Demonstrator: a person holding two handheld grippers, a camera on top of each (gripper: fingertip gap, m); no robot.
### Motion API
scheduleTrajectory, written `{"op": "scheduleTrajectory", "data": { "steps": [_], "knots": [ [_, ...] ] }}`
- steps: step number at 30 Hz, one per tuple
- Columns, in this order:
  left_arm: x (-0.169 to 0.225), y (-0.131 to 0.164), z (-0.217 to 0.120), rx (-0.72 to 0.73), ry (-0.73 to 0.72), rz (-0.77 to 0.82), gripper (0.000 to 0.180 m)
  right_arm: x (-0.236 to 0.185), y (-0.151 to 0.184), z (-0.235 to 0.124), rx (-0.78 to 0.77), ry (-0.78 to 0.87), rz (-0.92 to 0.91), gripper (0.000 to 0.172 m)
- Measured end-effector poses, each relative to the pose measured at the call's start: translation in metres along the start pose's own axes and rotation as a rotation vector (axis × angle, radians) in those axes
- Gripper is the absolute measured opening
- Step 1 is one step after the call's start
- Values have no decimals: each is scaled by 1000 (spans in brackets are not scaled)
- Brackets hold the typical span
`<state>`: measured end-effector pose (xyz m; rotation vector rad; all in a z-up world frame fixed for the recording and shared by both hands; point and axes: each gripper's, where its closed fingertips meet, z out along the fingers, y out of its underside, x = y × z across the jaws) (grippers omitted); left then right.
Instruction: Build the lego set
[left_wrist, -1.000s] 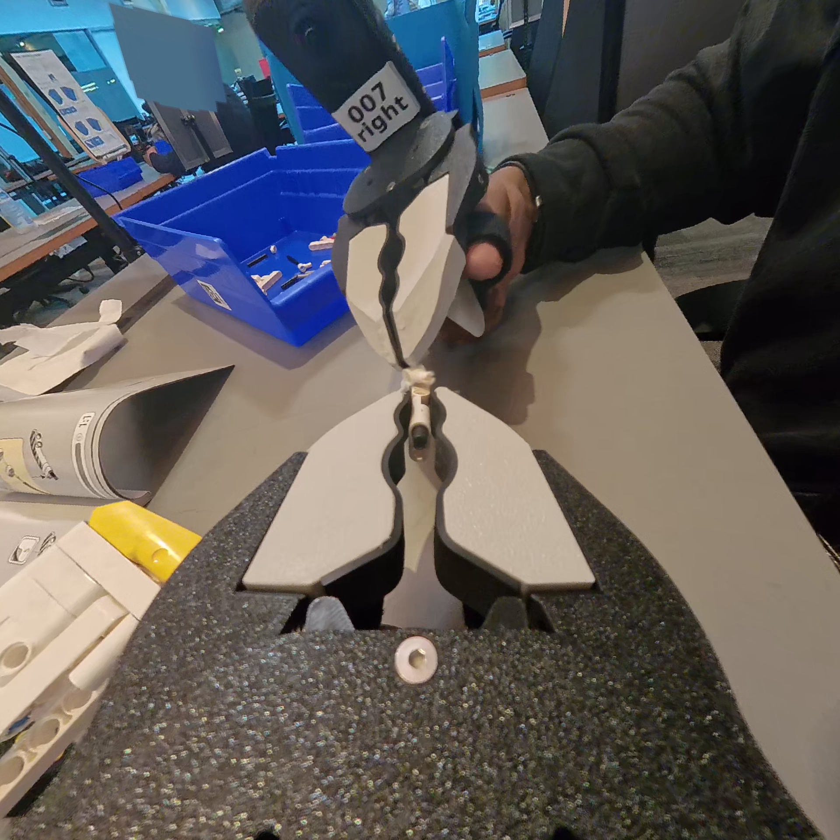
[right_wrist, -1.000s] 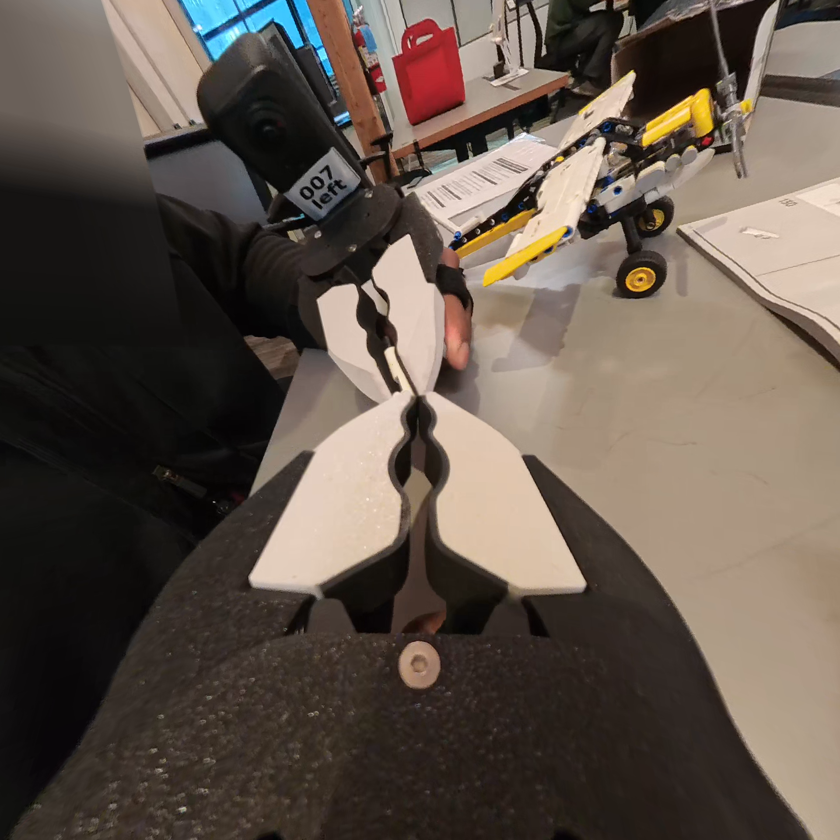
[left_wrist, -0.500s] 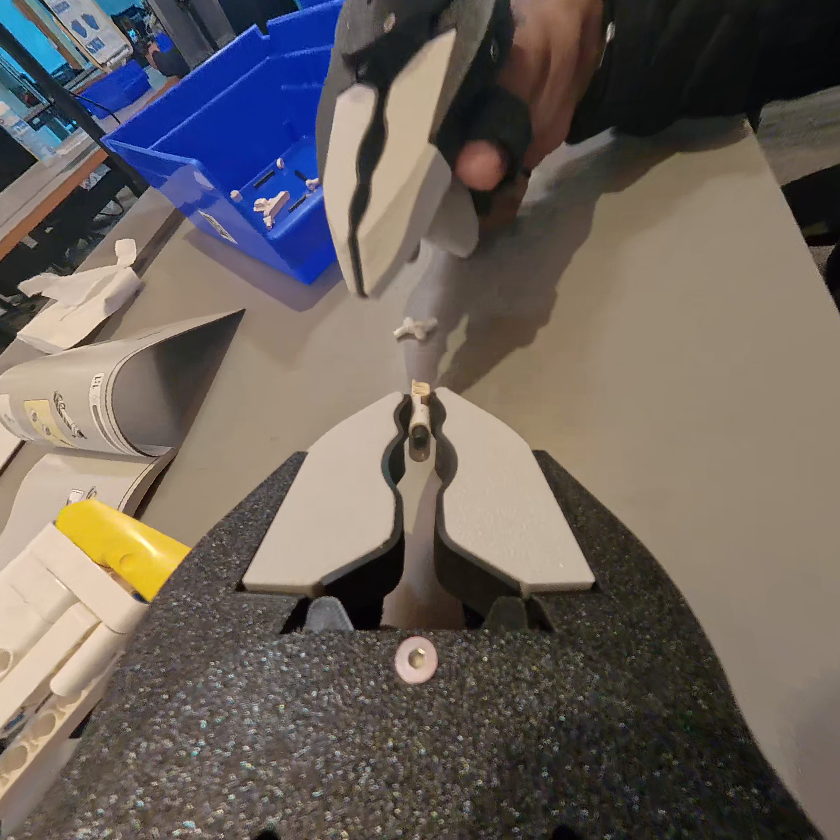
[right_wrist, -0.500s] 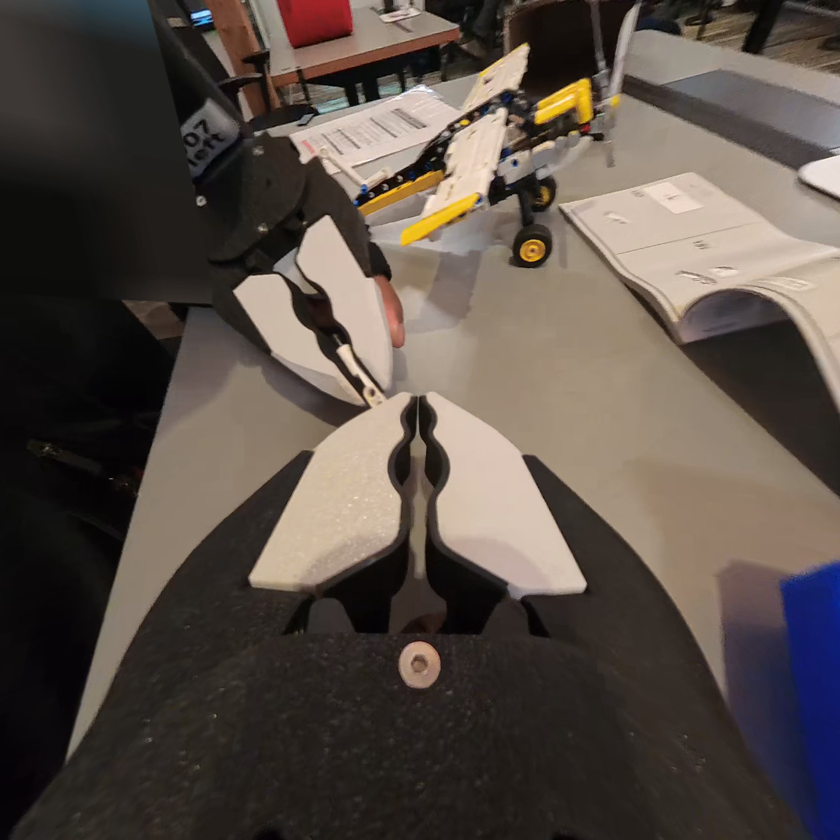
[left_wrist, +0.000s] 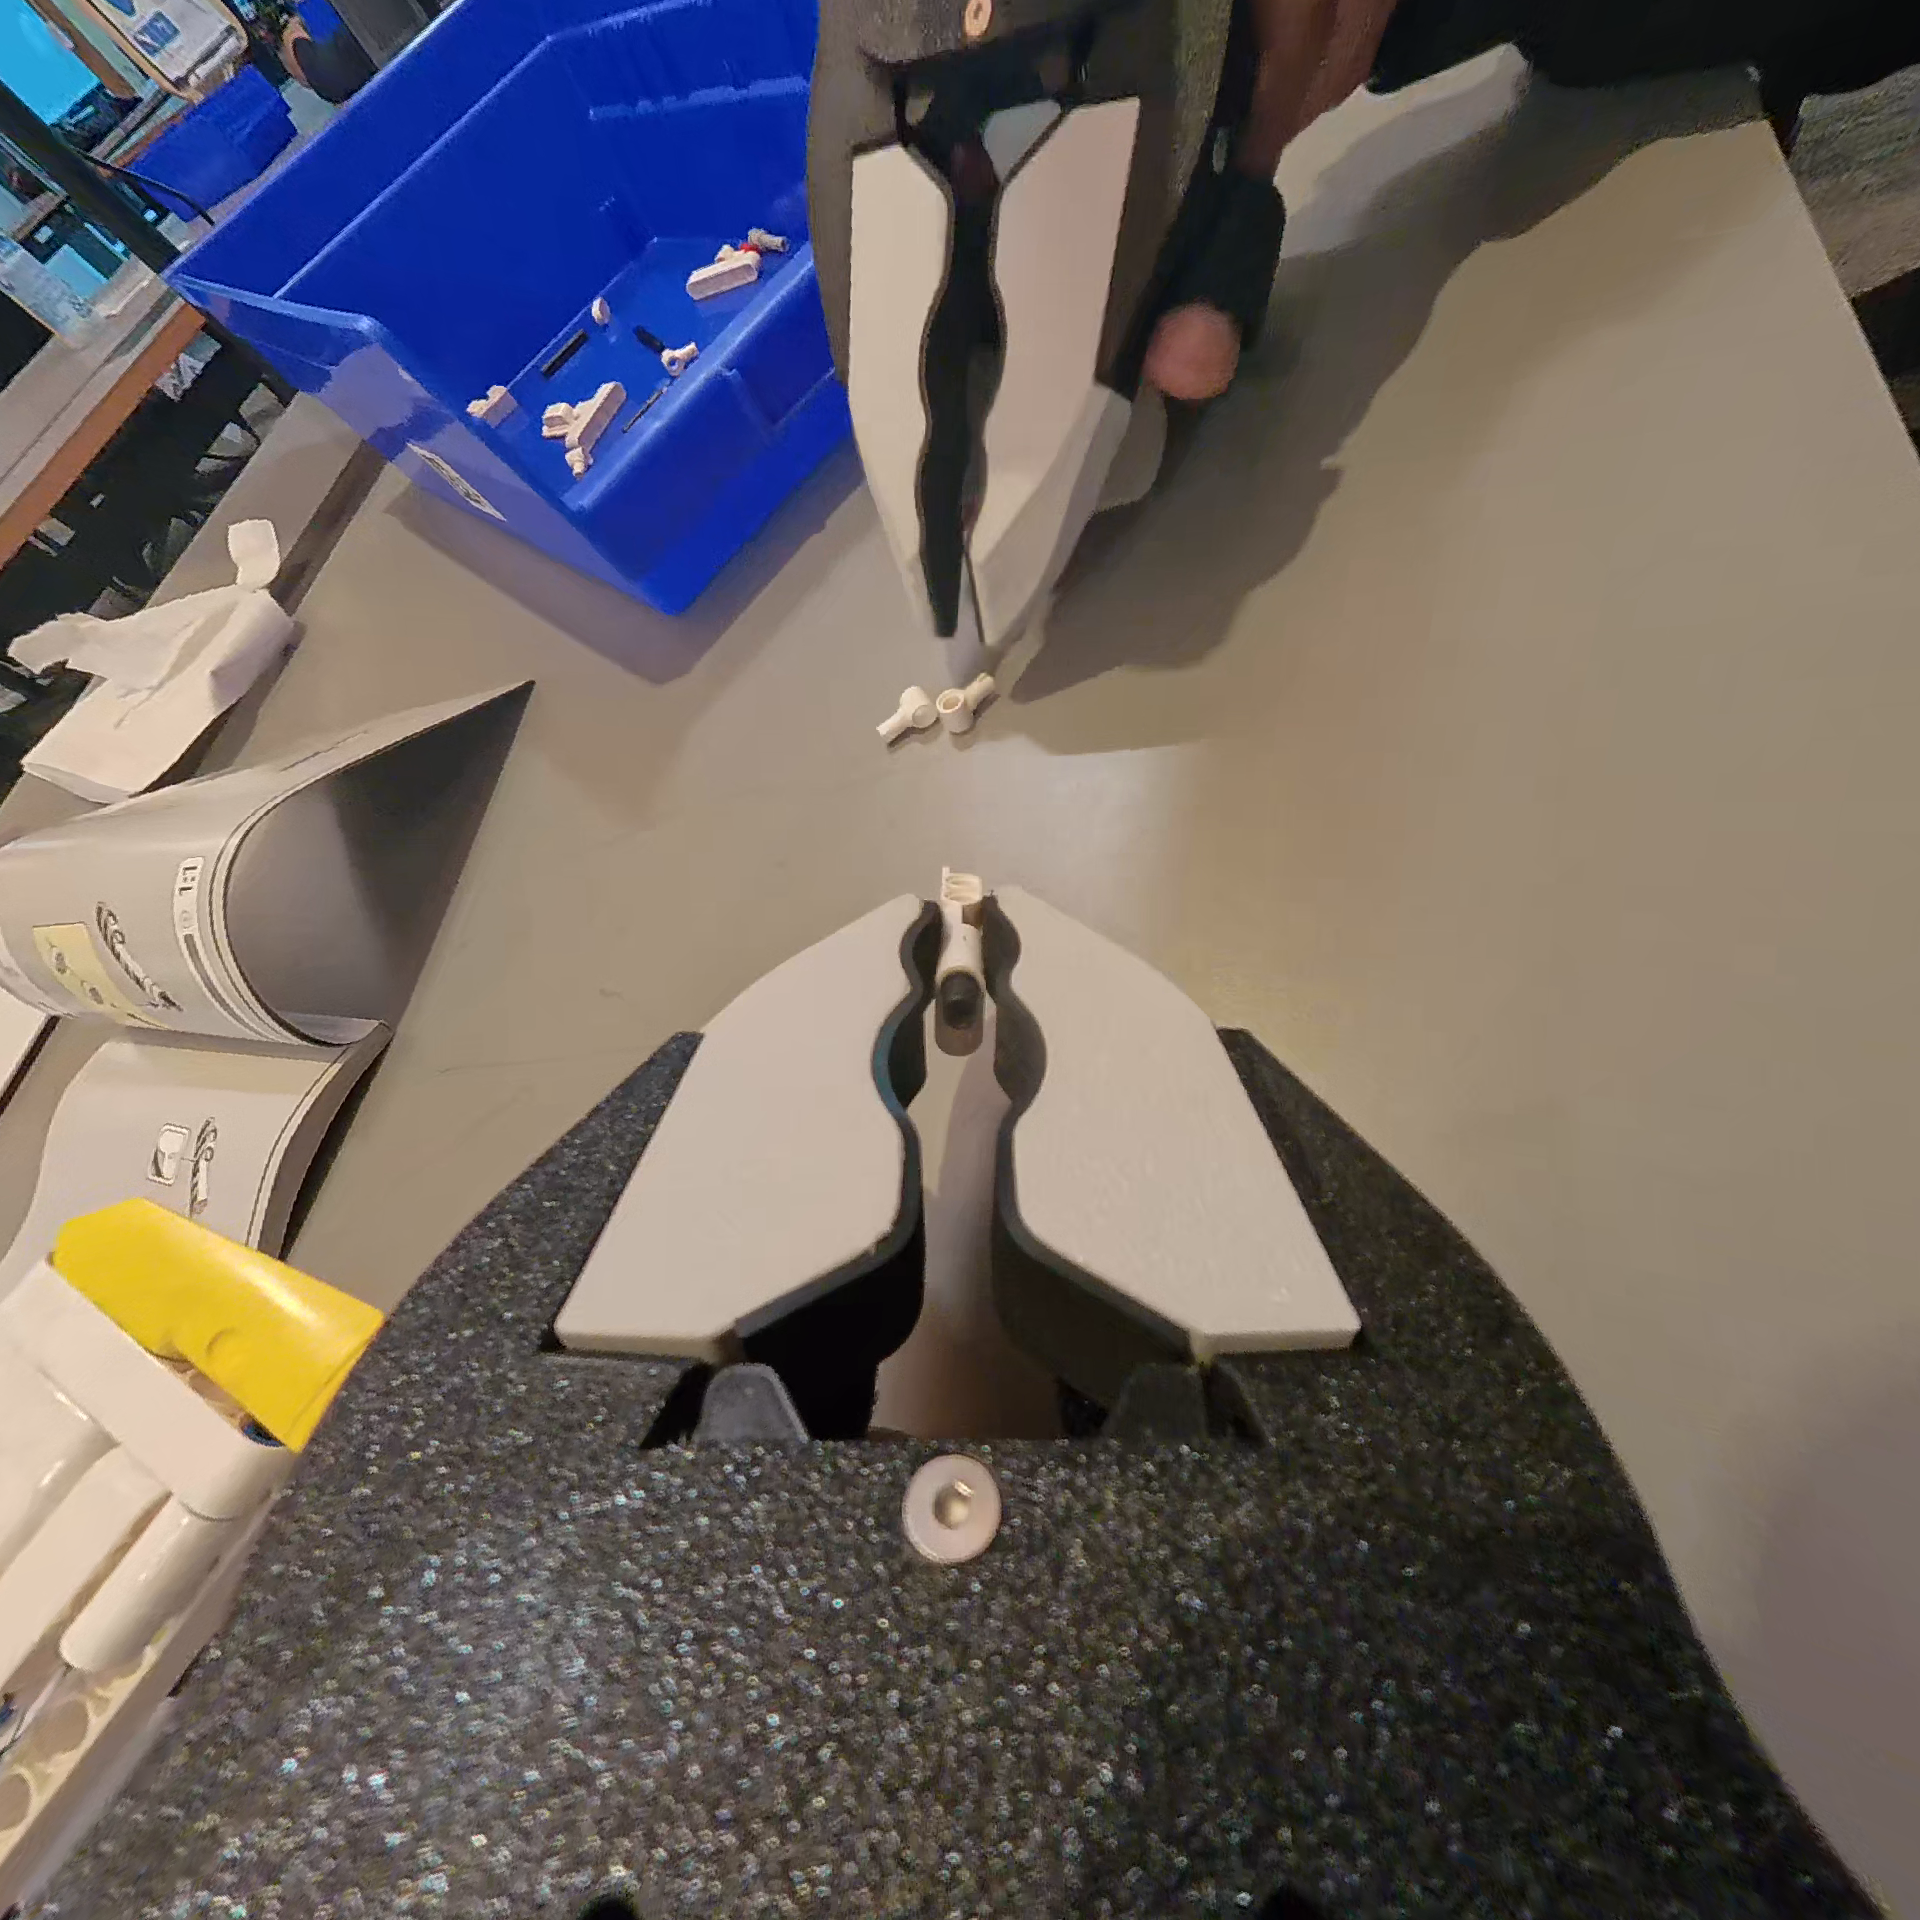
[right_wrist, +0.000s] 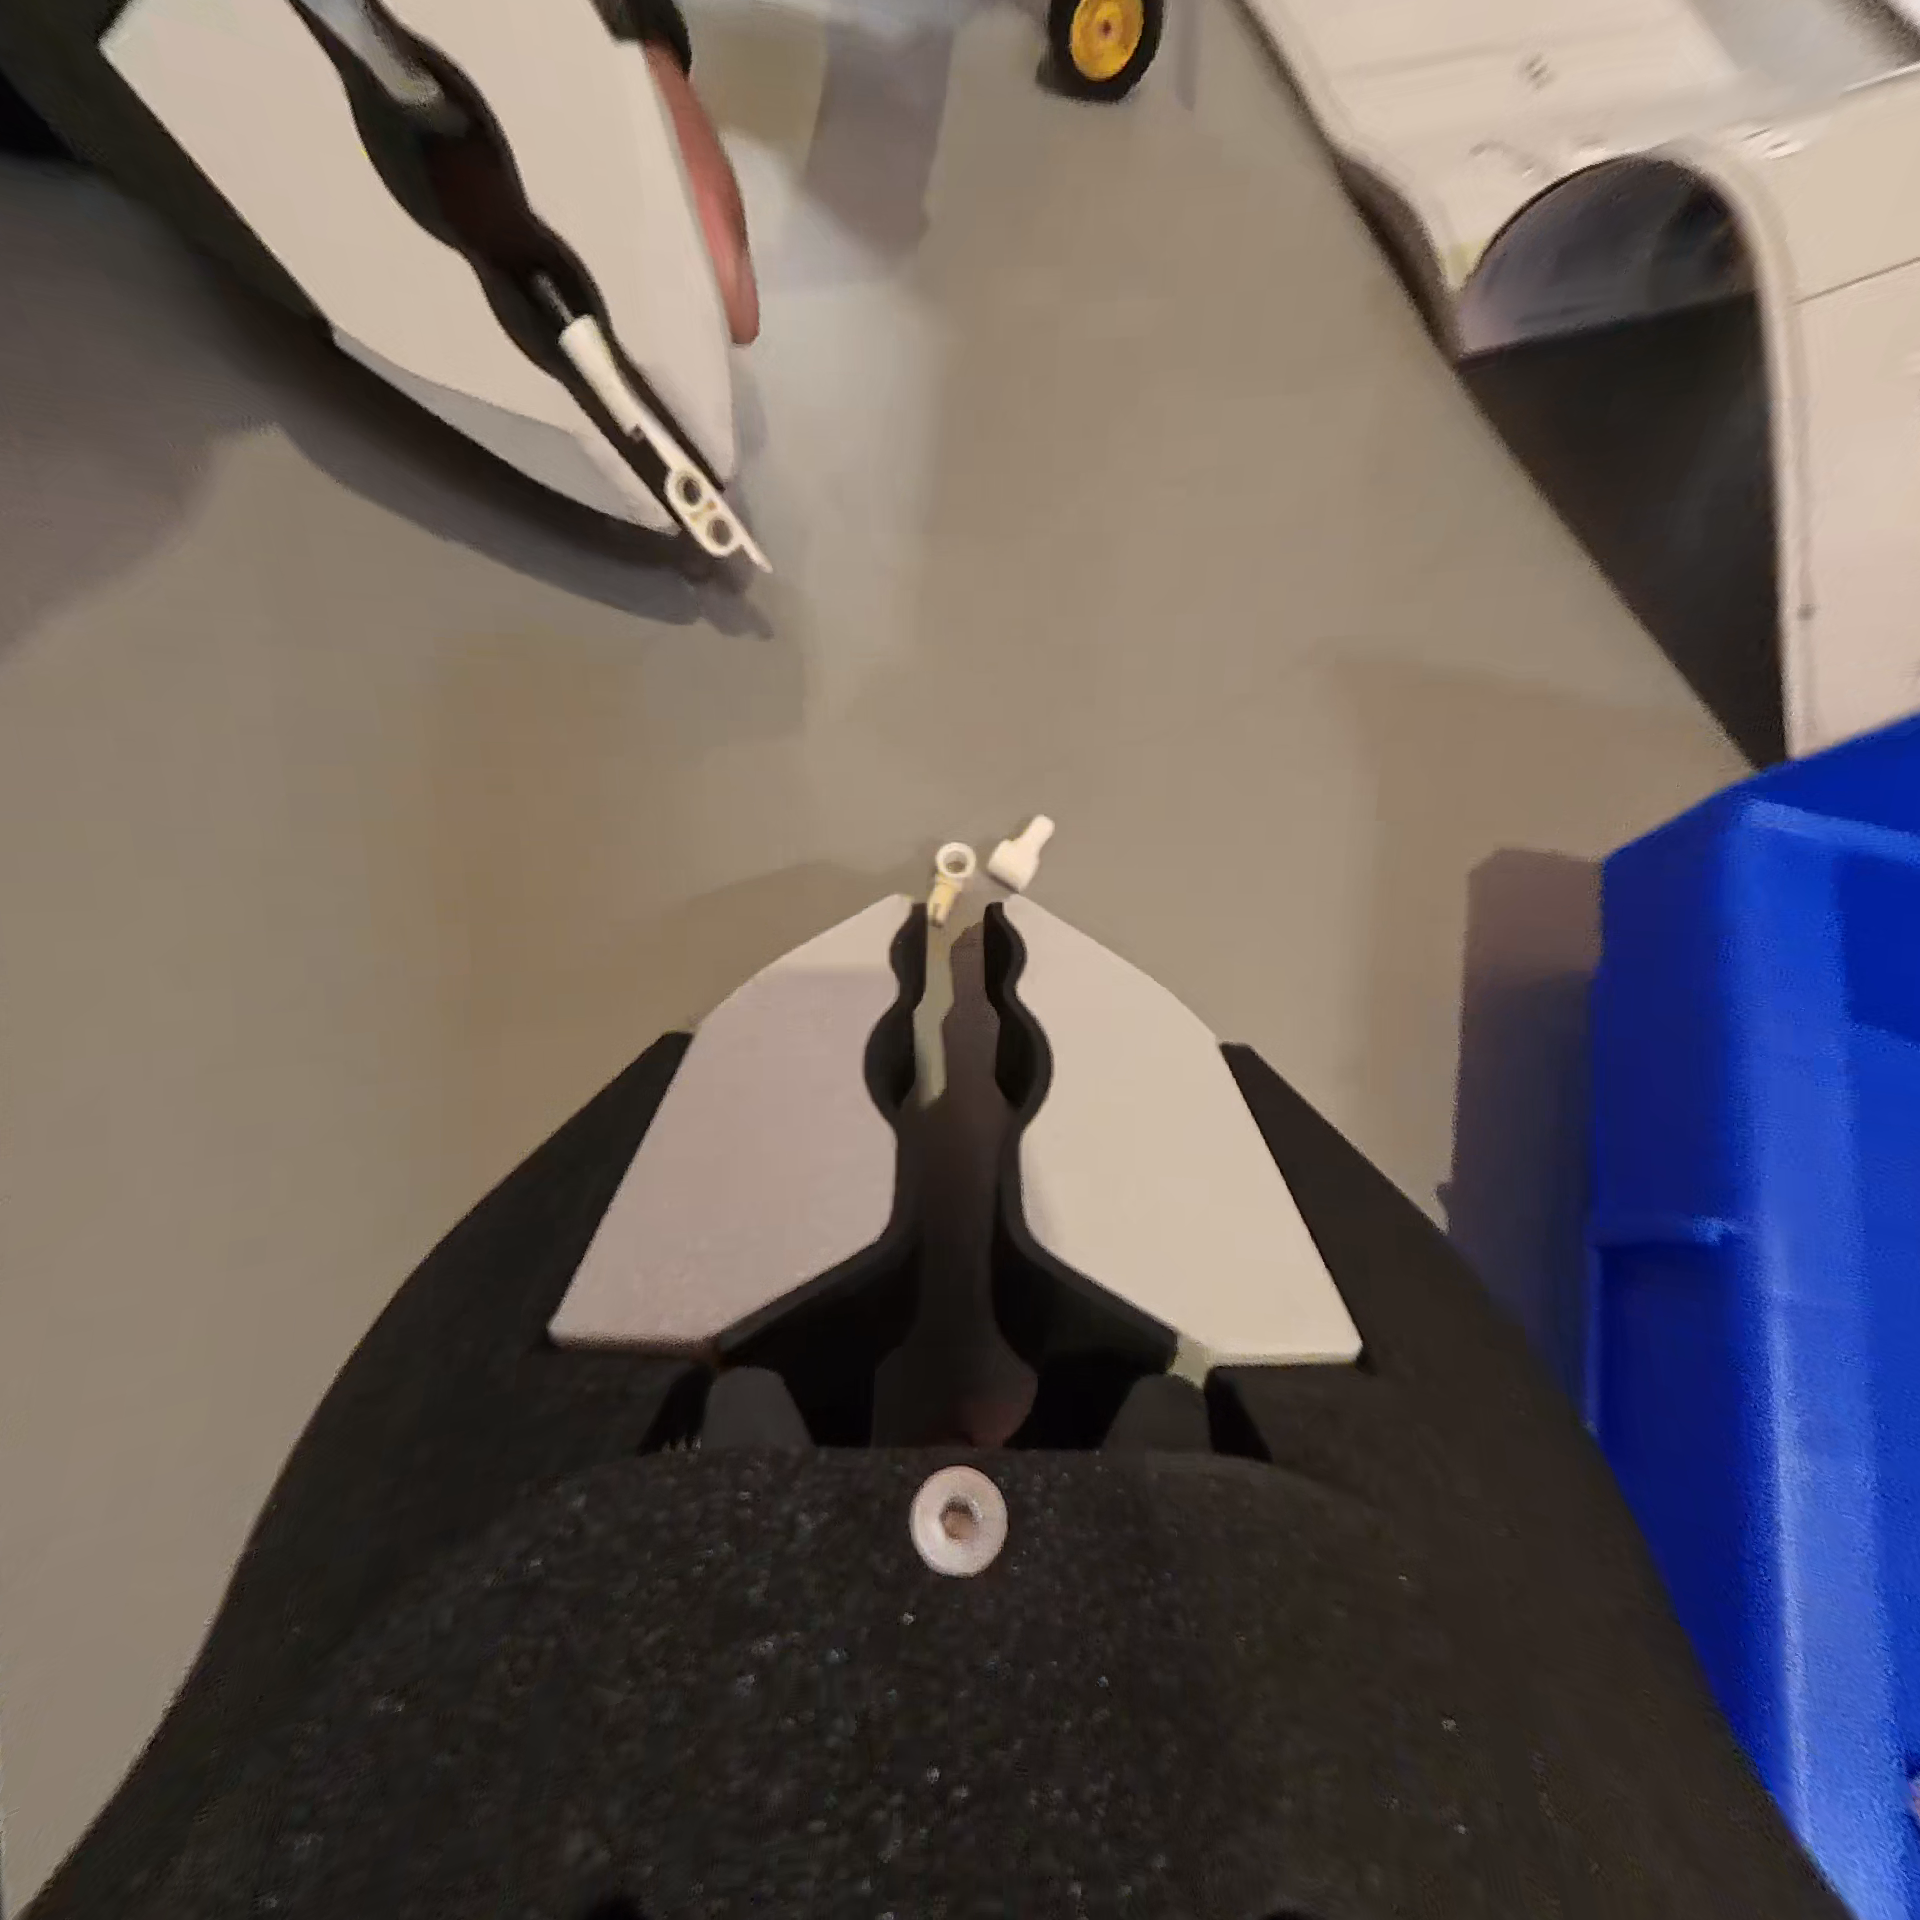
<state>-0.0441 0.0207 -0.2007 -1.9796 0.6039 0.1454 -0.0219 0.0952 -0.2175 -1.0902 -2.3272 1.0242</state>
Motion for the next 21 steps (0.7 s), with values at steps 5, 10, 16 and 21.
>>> {"op": "scheduleTrajectory", "data": {
  "steps": [5, 10, 16, 21],
  "knots": [
    [0, 0, -1, 5, -3, -3, 7, 0, 5, 10, -123, 53, 18, 15],
    [3, 3, 1, -21, 5, 20, 7, -6, 6, 14, -155, 60, 8, 5],
    [9, 12, 7, -114, 10, 68, 8, -8, 0, 20, -131, 87, -41, 4],
    [7, 14, 7, -124, 19, 38, 8, -13, -11, 24, -82, 76, -78, 4]
  ]
}}
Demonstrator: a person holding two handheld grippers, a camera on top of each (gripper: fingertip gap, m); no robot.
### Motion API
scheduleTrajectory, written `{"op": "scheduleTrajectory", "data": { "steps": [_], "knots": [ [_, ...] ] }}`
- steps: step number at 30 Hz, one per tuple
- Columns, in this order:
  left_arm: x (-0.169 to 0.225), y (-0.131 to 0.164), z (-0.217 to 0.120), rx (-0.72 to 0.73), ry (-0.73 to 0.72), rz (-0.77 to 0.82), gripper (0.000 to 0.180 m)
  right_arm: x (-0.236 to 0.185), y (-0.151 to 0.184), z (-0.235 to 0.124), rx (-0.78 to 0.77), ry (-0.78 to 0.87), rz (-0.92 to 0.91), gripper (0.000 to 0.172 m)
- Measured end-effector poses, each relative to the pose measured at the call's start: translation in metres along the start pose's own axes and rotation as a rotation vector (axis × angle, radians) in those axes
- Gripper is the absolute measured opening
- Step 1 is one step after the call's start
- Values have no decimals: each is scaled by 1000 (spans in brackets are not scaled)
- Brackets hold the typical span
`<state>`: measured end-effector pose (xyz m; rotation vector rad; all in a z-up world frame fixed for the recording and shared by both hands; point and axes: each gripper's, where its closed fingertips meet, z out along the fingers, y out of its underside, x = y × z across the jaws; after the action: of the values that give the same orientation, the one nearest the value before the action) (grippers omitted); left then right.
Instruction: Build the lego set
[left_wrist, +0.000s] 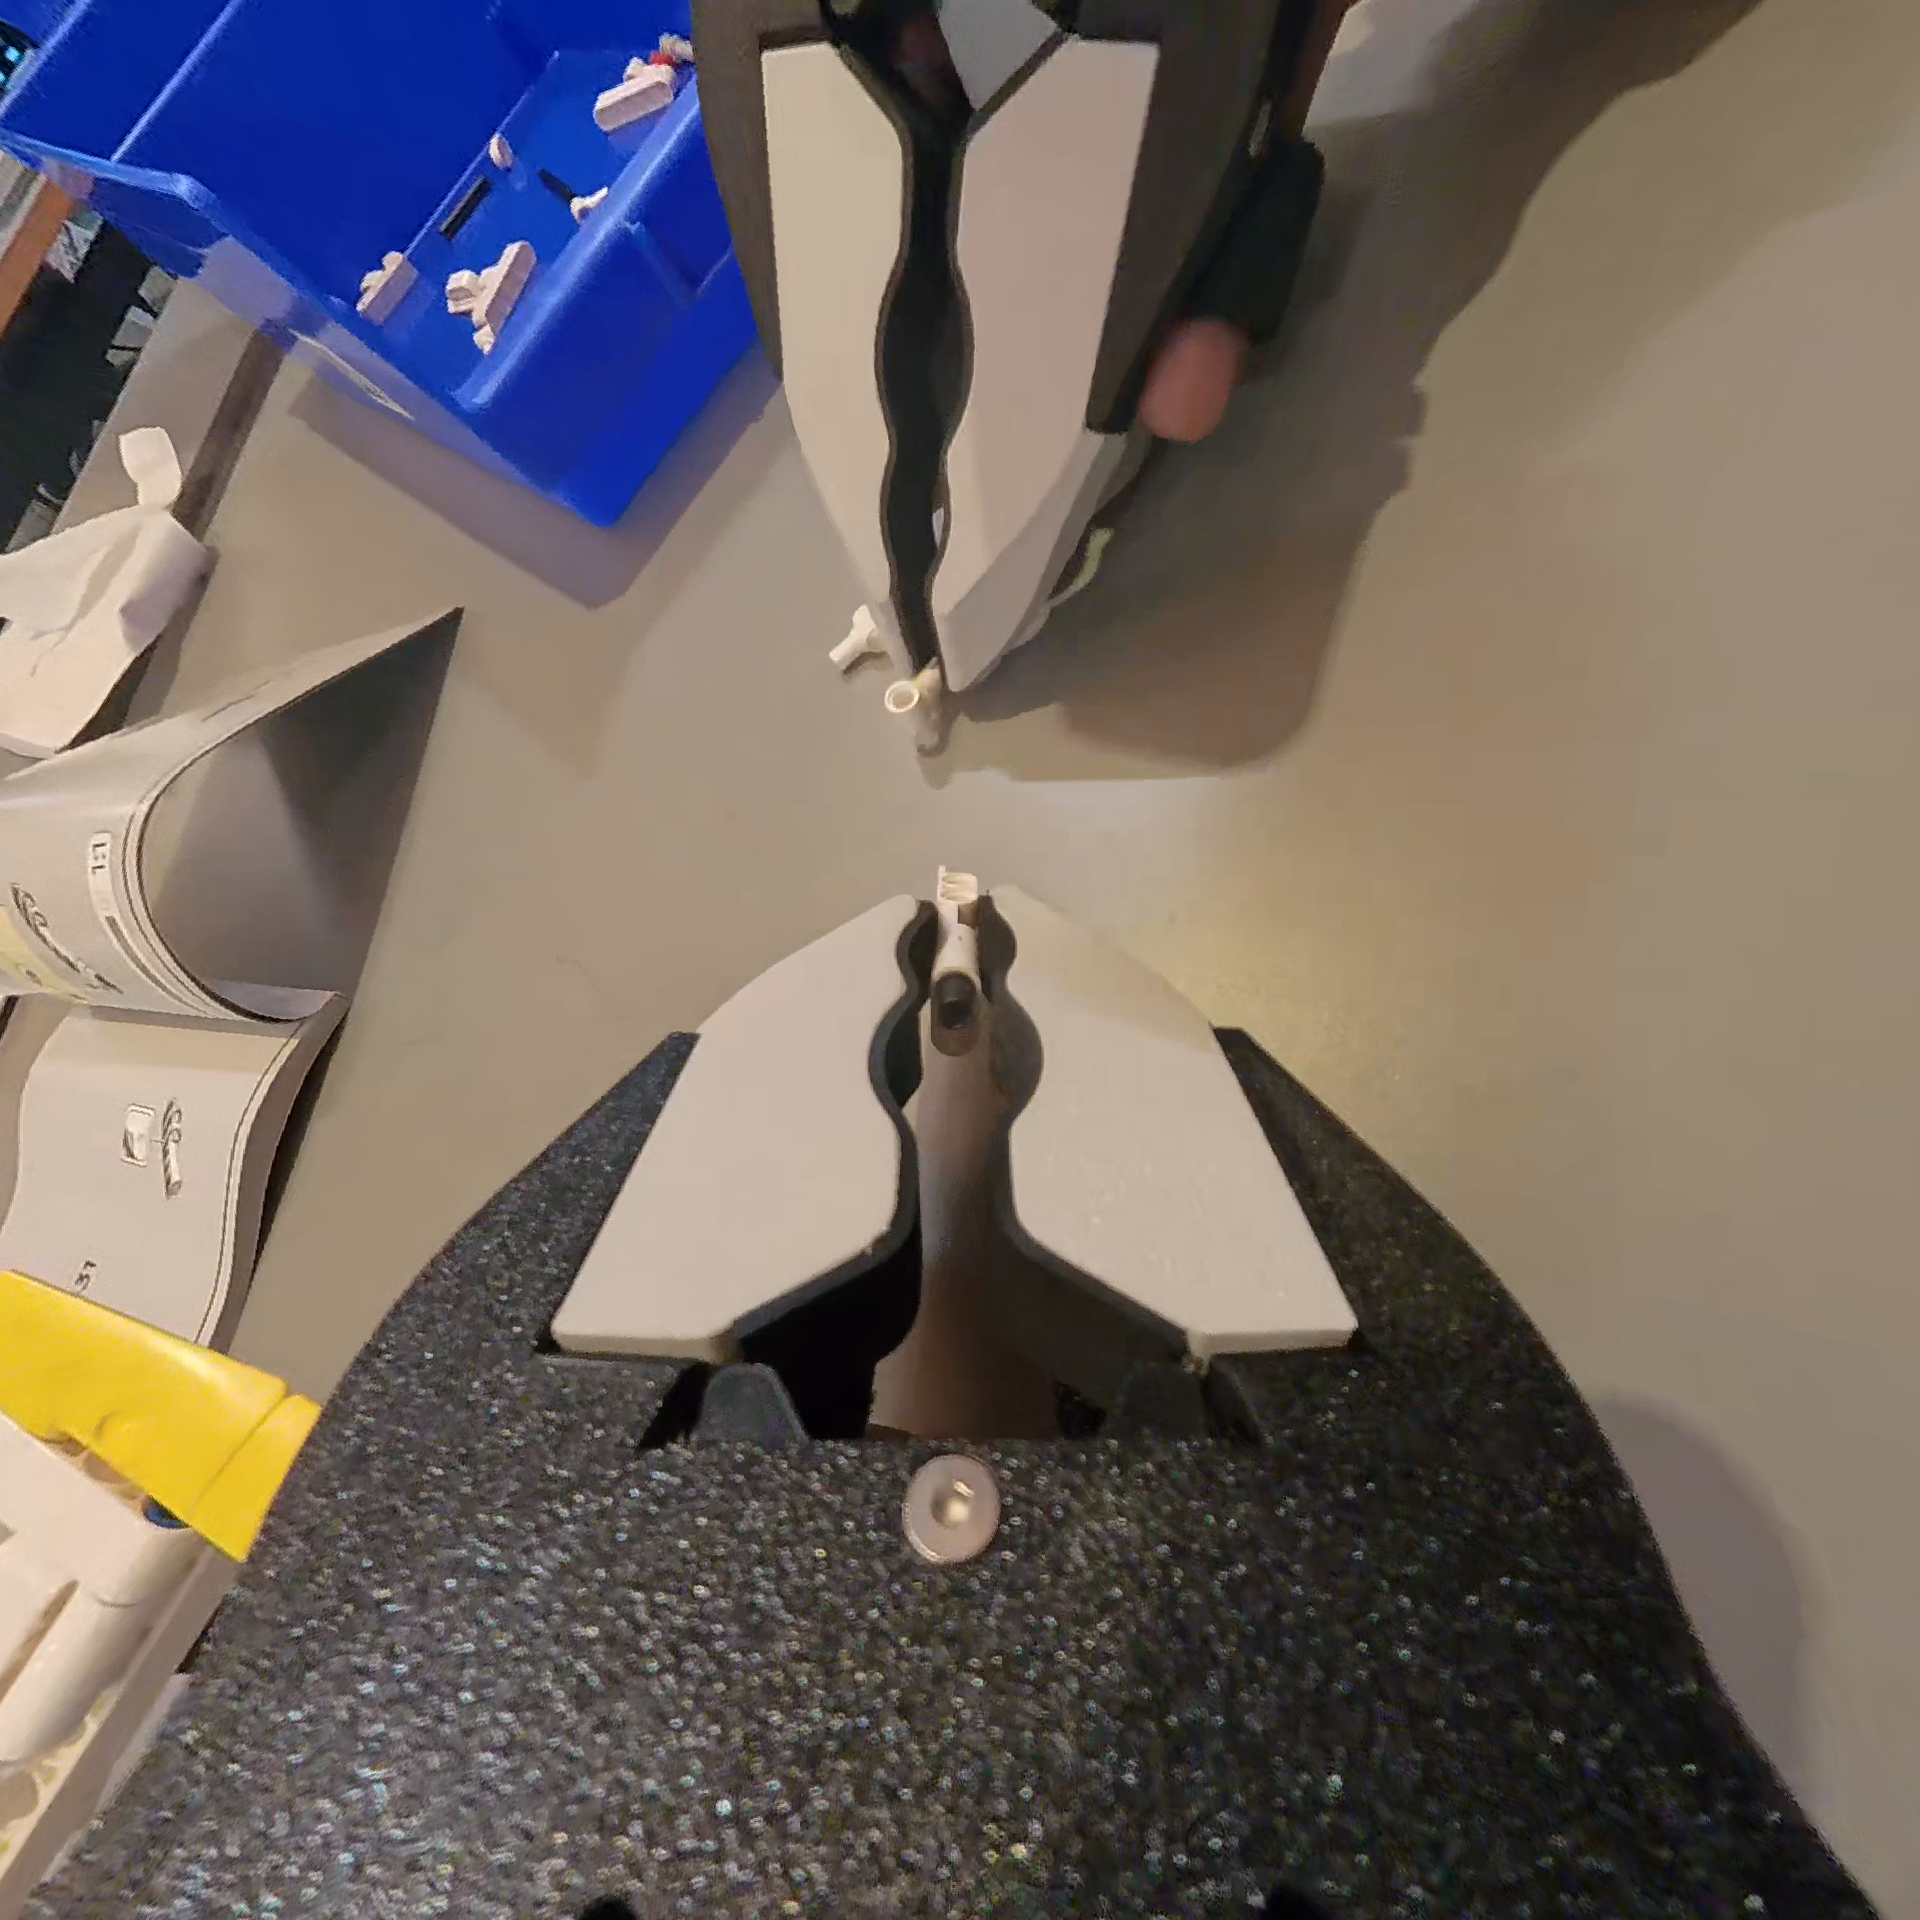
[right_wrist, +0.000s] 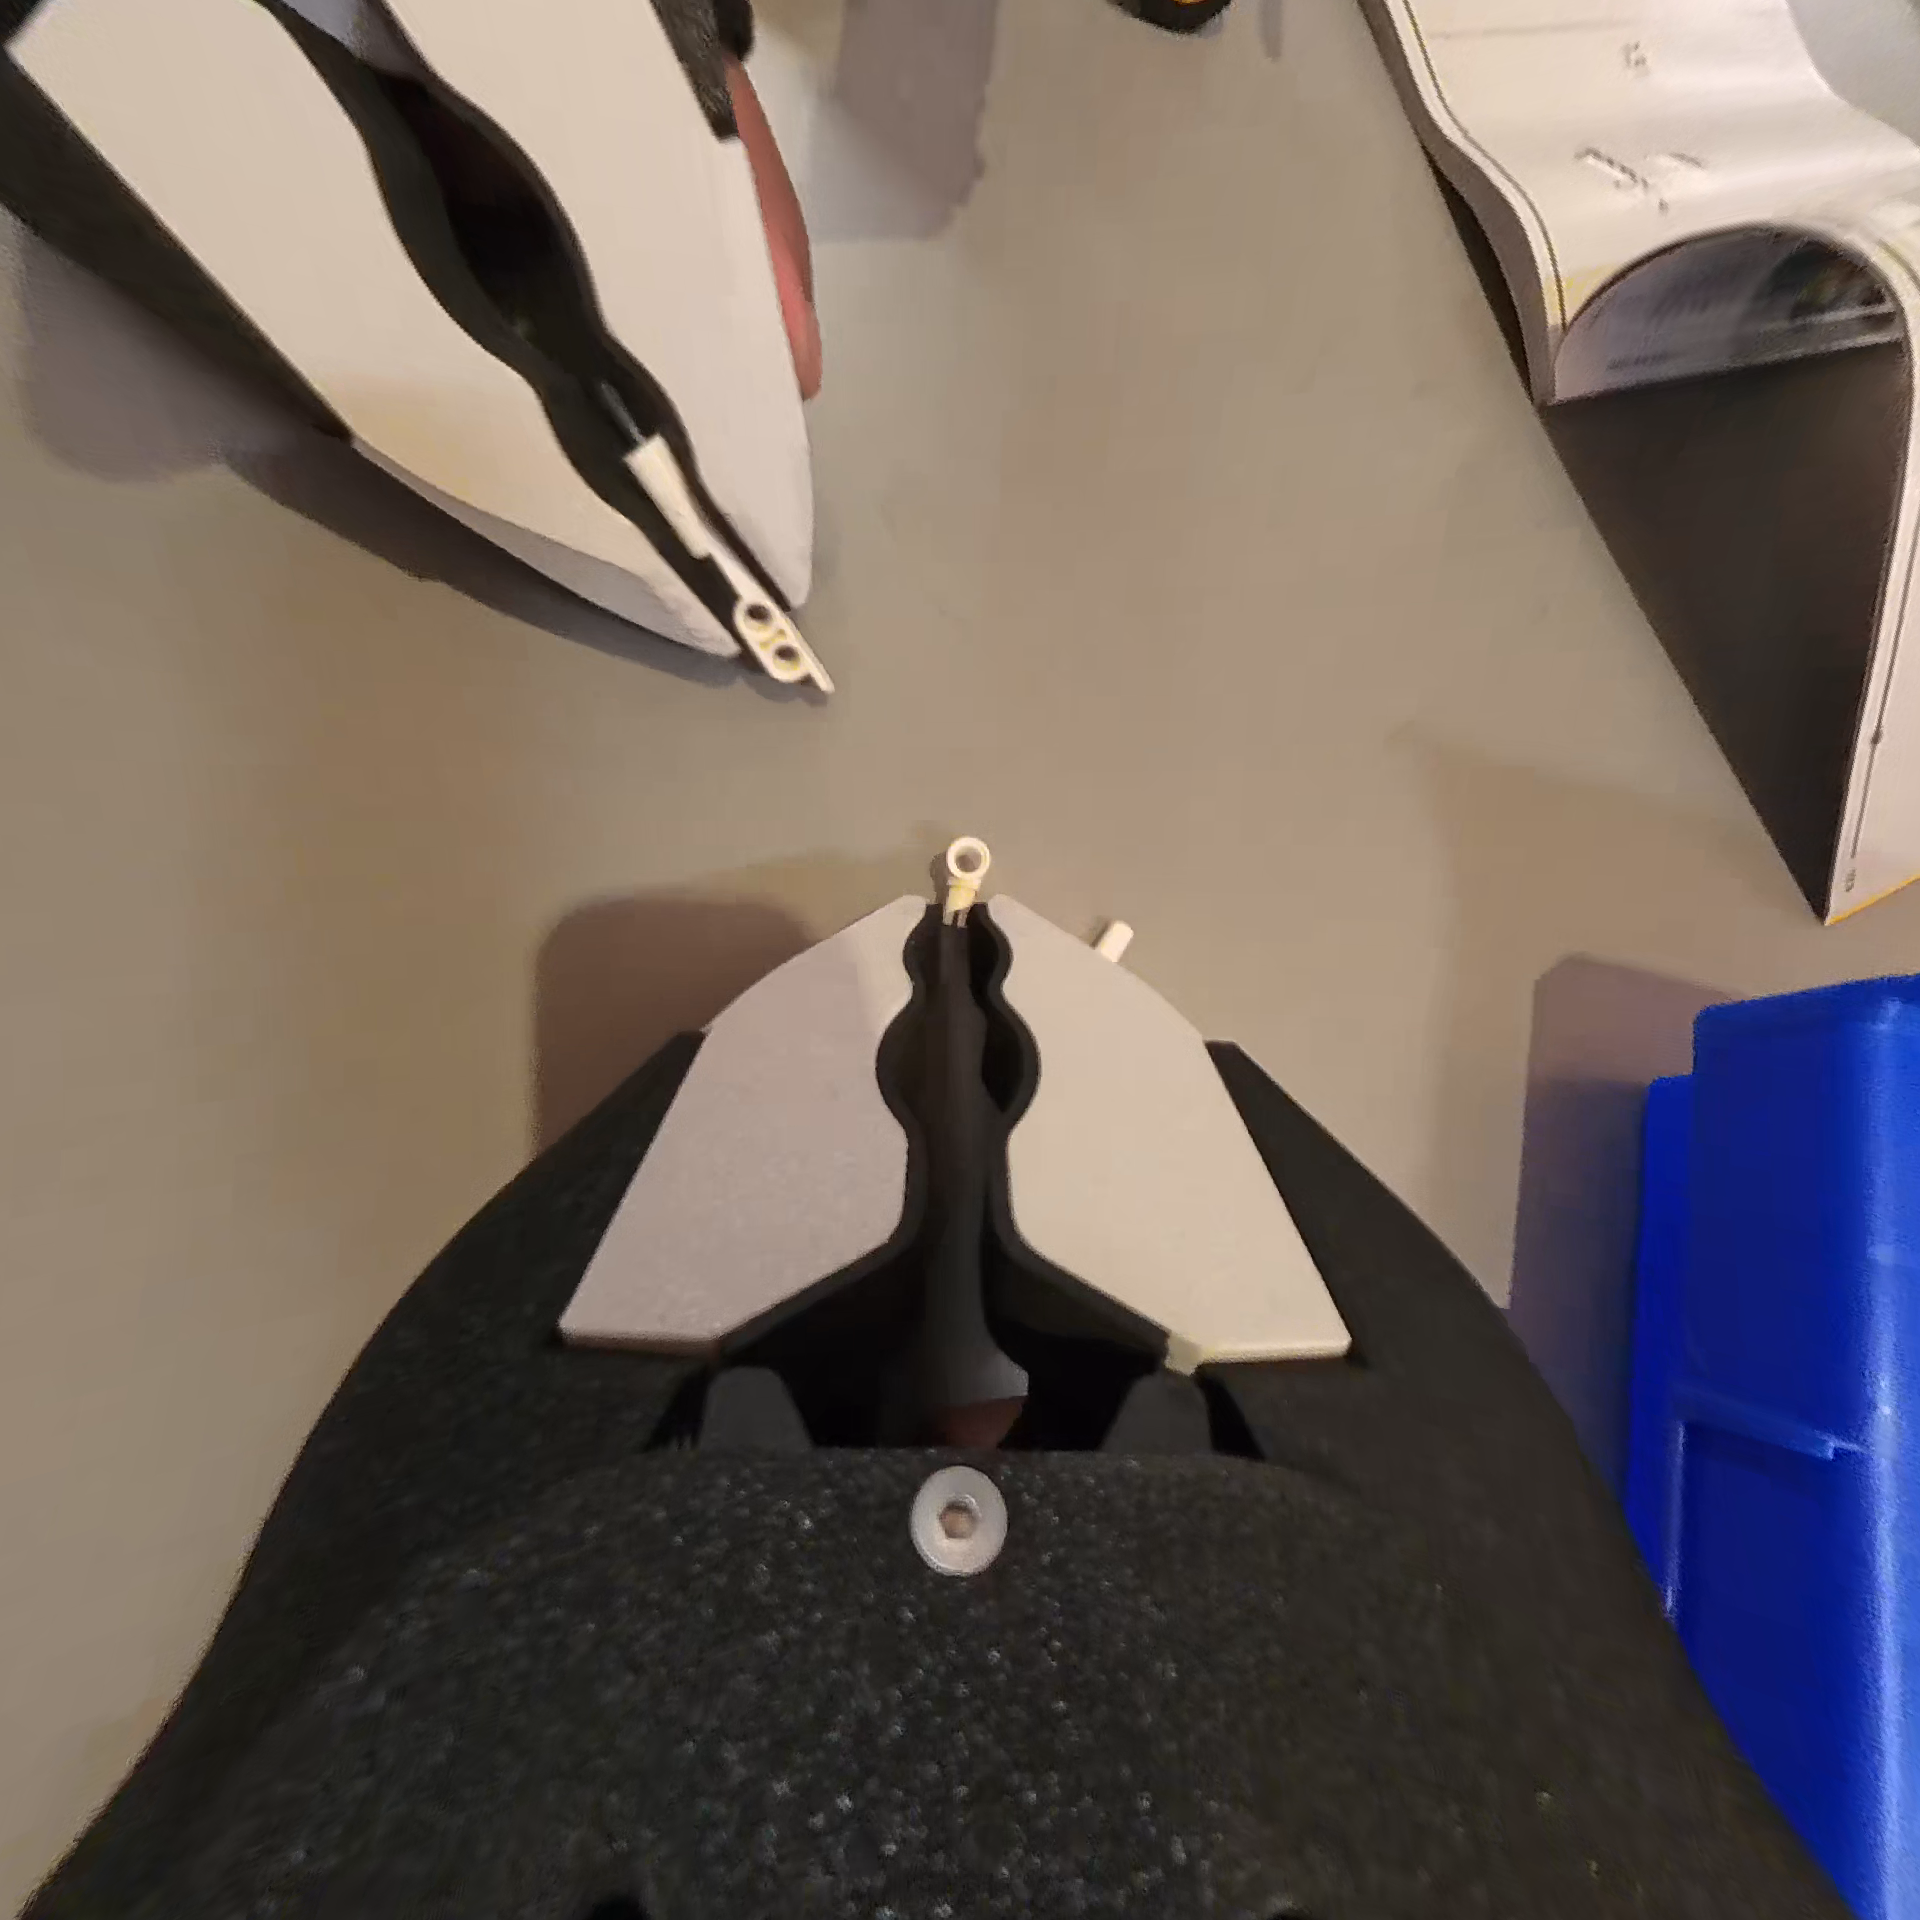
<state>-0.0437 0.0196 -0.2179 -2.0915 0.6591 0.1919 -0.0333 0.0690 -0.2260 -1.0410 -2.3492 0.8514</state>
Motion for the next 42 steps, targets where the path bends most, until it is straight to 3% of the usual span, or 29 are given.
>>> {"op": "scheduleTrajectory", "data": {
  "steps": [13, 22, 28, 35, 42],
  "knots": [
    [-3, 8, -1, -38, 42, -125, 8, -16, -14, 10, 54, -85, 12, 4],
    [-6, 10, -3, -41, 40, -164, 18, -19, -21, 12, 84, -100, 20, 4],
    [-12, -3, -12, 81, 17, -180, 18, -21, -41, 2, 229, -144, 50, 4],
    [-18, -25, -28, 268, 94, -342, 14, -26, -64, -8, 398, -115, 6, 4],
    [-17, -31, -32, 326, 158, -432, 13, -26, -76, -12, 482, -93, -4, 4]
  ]
}}
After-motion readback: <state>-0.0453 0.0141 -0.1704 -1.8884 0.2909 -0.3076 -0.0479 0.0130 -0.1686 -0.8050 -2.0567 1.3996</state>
